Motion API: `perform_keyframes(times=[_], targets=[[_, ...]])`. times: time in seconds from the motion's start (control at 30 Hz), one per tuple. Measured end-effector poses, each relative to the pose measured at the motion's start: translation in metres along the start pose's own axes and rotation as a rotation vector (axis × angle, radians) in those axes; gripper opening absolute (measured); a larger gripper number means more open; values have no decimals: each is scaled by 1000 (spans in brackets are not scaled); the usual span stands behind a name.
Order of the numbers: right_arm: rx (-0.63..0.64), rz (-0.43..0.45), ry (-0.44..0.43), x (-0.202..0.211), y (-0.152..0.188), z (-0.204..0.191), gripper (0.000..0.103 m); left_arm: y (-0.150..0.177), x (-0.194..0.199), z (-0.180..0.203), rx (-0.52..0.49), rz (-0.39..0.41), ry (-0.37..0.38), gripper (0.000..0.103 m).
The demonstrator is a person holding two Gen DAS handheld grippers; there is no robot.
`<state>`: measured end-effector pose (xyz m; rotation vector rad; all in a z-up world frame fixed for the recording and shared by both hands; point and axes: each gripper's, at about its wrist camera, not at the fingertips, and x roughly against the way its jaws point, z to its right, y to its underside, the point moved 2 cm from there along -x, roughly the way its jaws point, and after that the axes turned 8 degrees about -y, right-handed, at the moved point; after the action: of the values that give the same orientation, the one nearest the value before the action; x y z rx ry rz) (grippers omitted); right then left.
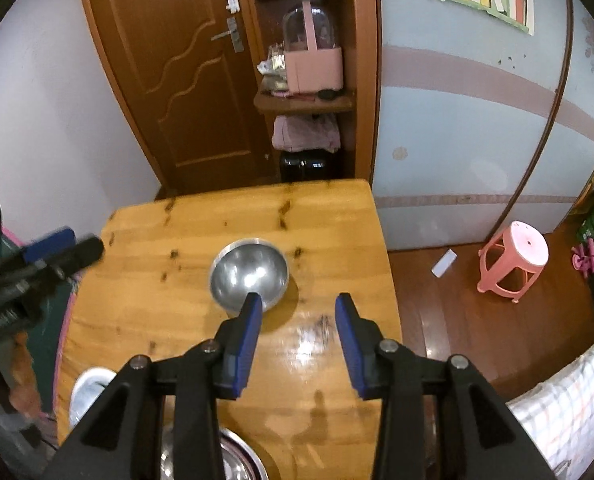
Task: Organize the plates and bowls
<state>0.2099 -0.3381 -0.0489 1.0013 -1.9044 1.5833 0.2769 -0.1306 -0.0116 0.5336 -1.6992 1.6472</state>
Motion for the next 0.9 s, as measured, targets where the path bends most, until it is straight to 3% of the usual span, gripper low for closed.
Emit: perform_keyframes(times=[0.17,0.3,0.63,0.8,0.9], targets=[[-9,1,-25,-11,-26,2,38,-3,-28,4,-4,-21,-25,82],[-22,-53,-34,-44,-34,5,38,-1,-62,8,-20,-57,-55,82],[-149,-245,-103,-145,-12,32,38,23,-167,0,31,-259,-65,82],[-218,-311,-125,-182,-3,44,38,32,-200,-8,70,-327,-60,82],[-236,-329,-142,-194,-1,45,38,36,-213,-9,89,-363,-32,74]])
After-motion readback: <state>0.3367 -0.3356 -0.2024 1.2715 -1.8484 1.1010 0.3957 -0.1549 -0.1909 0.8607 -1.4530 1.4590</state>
